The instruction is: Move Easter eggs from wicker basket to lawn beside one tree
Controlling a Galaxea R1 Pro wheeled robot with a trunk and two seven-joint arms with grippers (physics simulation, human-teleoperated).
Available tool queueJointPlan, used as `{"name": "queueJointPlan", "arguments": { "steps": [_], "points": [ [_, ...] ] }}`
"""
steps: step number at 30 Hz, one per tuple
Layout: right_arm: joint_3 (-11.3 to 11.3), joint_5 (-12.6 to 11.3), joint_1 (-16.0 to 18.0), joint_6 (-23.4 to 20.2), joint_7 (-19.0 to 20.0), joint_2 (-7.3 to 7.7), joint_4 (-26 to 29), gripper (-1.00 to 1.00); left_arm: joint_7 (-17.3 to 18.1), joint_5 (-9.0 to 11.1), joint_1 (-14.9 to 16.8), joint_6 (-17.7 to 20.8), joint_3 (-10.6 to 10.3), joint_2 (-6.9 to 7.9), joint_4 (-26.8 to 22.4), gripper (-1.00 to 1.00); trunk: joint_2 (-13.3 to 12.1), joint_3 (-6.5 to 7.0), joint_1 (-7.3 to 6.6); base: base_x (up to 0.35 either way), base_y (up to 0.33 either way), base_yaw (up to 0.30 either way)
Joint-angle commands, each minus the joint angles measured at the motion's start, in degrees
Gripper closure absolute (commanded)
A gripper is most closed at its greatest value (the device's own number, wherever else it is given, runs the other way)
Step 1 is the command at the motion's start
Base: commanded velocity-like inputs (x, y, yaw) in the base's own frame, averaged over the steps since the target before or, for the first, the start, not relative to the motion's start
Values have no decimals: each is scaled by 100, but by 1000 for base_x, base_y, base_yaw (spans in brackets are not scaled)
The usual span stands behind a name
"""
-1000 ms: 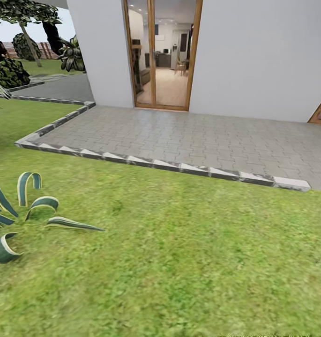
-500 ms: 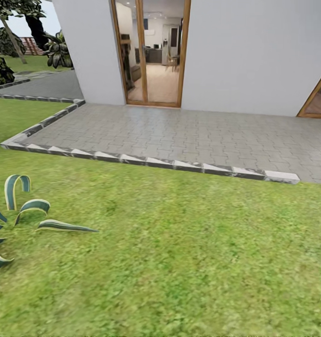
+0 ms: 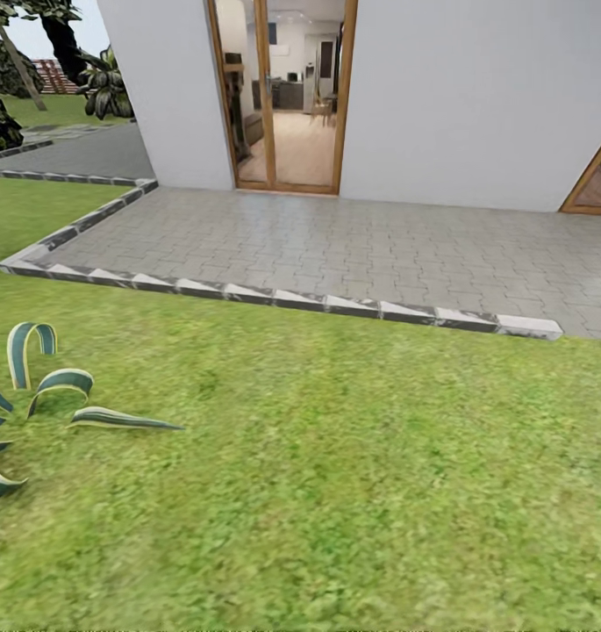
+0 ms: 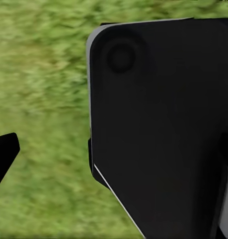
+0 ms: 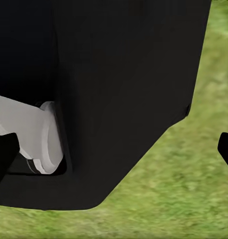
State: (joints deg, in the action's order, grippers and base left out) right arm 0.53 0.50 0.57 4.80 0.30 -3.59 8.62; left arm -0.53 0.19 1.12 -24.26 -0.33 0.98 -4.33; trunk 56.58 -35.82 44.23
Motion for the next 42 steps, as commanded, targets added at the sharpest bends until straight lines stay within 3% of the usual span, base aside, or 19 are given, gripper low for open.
{"name": "queueJointPlan", "arguments": {
  "steps": [1, 22, 27, 35, 37, 42],
  "points": [
    [5, 7, 3, 25, 4, 0, 0, -100, -7, 7, 9, -23, -4, 6, -6, -100, 3, -6, 0, 0, 0, 0],
    [13, -3, 4, 66, -53, -66, 454, -100, -12, 20, 37, -62, 35, 20, -158, -100, 3, -55, 0, 55, 35, 0],
    [-12, -52, 6, 16, -91, -63, 1140, -100, -20, 22, 37, -69, 35, 38, -663, -100, 3, -86, 0, 19, 12, 0],
    [-33, -59, 98, 9, -100, -35, 1306, -100, -25, 20, 37, -252, 44, 45, -987, -100, 3, -157, 0, 2, 1, 0],
    [-36, -59, 106, 10, -104, -27, 1306, -100, -29, 9, 40, -308, 43, 67, -1028, -100, 3, -176, 0, 0, 0, 0],
    [-74, -68, 109, 15, -104, -6, 1303, -100, -427, -7, 93, -309, 44, 289, -1077, -100, 3, -222, 0, 0, 0, 0]
  ]
}}
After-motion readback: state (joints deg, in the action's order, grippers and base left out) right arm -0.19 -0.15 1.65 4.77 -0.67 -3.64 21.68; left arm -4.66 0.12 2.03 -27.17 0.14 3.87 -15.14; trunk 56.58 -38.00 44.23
